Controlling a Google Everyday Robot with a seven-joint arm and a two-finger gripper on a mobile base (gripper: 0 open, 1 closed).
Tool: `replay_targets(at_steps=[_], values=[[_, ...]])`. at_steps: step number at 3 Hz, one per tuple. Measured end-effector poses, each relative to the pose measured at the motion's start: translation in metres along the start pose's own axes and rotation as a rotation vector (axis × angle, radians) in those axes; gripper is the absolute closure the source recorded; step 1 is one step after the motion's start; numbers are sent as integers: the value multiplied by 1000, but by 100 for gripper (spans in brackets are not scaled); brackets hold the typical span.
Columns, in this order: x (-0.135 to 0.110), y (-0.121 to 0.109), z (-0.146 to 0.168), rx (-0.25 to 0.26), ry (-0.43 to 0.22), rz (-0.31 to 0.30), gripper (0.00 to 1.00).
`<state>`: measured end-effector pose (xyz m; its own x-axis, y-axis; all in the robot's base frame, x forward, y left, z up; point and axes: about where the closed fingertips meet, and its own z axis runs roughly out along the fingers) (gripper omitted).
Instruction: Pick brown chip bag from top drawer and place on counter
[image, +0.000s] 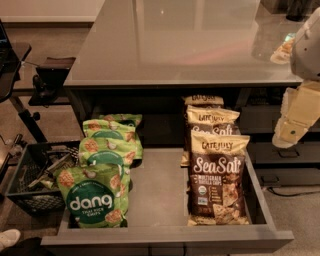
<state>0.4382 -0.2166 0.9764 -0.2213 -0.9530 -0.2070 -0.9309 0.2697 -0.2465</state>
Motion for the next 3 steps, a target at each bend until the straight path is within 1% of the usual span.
replay_targets(at_steps=[1, 2, 3], values=[[0, 0, 0, 0, 0, 0, 0], [1, 1, 19, -1, -12, 18, 0], [12, -2, 66, 9, -20, 42, 0]])
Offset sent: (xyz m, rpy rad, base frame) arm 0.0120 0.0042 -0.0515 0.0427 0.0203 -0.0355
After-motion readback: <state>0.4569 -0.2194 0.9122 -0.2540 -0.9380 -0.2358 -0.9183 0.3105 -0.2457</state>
